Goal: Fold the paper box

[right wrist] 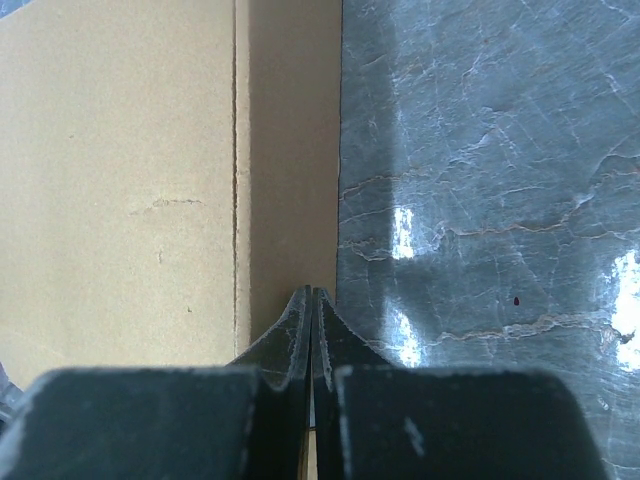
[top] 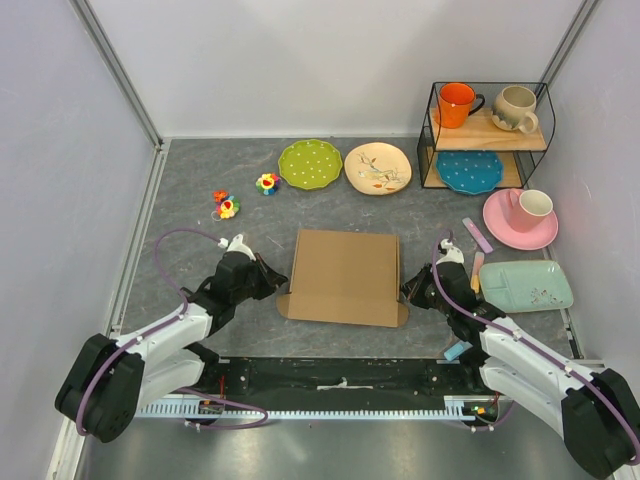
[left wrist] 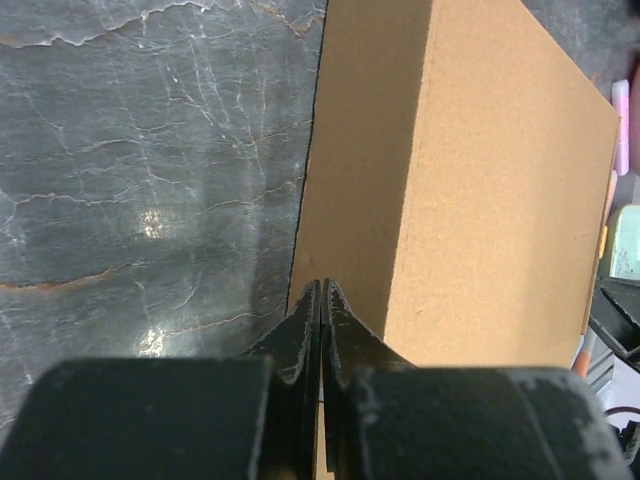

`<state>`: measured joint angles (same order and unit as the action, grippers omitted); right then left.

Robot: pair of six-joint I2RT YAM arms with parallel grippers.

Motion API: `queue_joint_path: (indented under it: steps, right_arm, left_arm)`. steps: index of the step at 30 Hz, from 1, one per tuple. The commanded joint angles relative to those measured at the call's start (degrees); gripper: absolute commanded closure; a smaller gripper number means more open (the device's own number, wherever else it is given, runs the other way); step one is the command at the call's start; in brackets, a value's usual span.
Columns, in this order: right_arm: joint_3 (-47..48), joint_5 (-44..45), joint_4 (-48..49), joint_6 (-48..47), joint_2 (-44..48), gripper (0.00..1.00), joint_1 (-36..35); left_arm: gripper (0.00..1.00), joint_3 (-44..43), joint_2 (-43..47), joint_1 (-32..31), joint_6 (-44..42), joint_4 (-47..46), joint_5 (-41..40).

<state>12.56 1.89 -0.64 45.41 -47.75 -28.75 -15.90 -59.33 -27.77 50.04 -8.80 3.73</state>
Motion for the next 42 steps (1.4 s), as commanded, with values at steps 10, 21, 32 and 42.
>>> queue_joint_path:
  steps: [10, 21, 32, 42]
  right_arm:
    - [0.36, -1.45, 0.91, 0.65, 2.74, 1.0, 0.01]
    - [6.16, -4.0, -7.26, -1.46, 10.56, 1.0, 0.01]
    - [16.08, -3.56, -13.86, -1.55, 13.21, 1.0, 0.01]
    - [20.31, -2.86, -12.45, 0.73, 8.46, 1.0, -0.07]
  left_arm:
    - [0.98, 1.75, 1.32, -4.13, 2.25, -5.97, 5.41]
    - [0.98, 0.17, 7.38, -5.28, 3.22, -5.35, 10.86]
    - [0.98, -7.02, 12.39, -5.28, 2.78, 0.27, 12.97]
    - [0.98, -15.38, 8.62, -5.28, 1.11, 2.47, 12.18]
